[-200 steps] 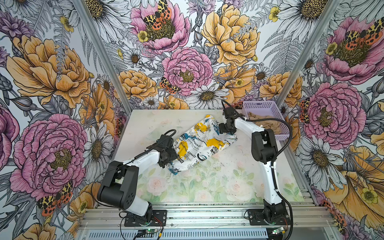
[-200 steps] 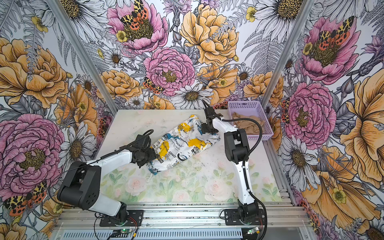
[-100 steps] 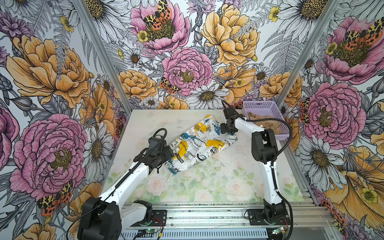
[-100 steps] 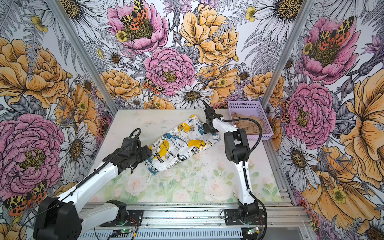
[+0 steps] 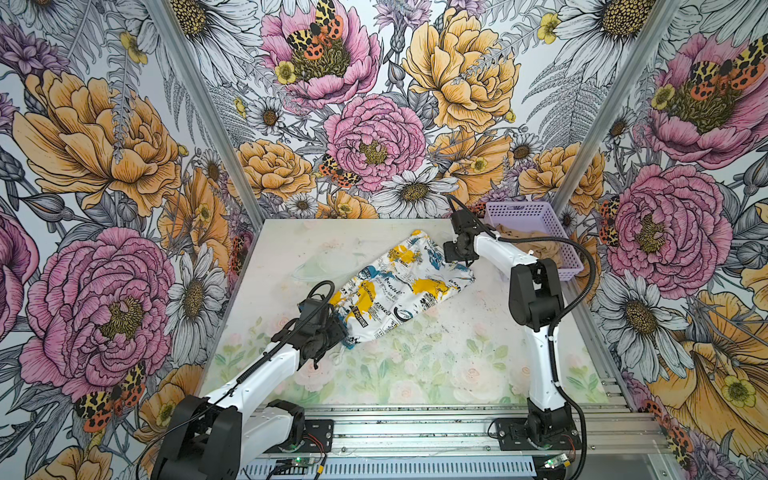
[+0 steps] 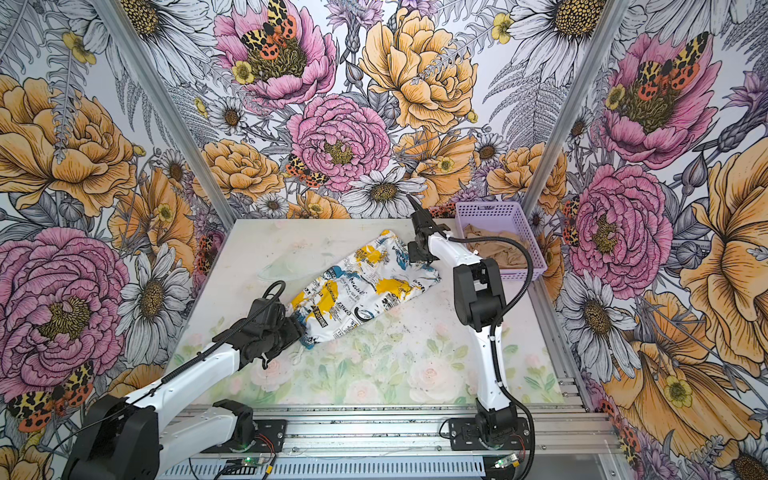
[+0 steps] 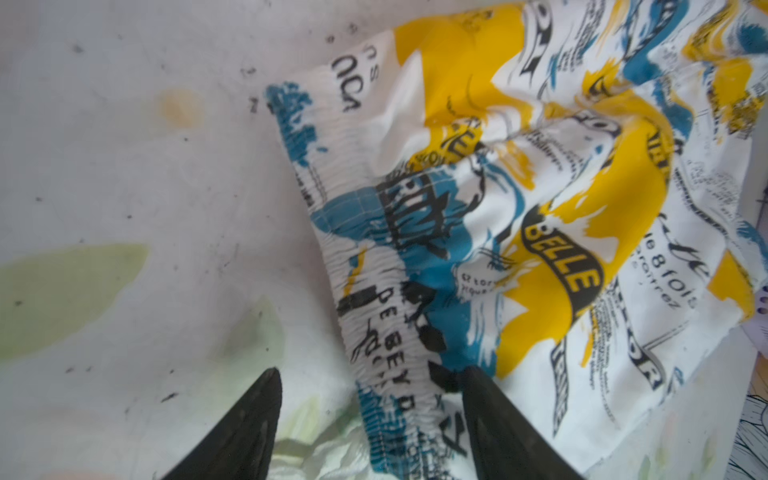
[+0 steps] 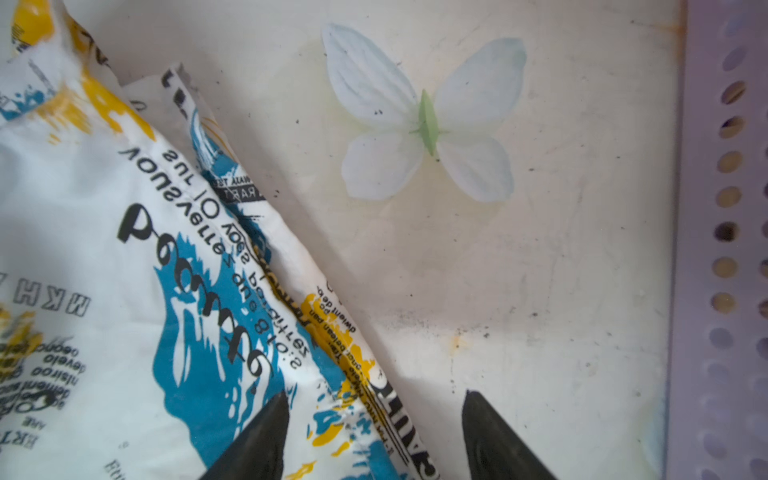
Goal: Fold and stack the mixed laundry pile
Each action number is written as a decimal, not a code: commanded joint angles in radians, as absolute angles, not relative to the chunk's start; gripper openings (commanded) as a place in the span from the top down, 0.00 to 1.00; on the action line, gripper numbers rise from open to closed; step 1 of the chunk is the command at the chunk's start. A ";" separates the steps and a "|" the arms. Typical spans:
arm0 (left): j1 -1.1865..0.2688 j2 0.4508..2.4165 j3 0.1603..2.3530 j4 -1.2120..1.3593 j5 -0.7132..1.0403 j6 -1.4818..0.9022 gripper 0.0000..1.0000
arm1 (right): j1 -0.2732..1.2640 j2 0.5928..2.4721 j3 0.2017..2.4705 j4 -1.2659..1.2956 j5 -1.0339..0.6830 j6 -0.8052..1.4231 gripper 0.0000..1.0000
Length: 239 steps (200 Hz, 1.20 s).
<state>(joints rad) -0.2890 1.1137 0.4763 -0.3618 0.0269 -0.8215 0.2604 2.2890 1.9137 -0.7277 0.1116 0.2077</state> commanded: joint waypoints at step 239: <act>-0.367 1.853 0.915 -0.593 0.029 -0.561 0.62 | 0.258 2.145 1.817 -0.729 0.076 0.215 0.31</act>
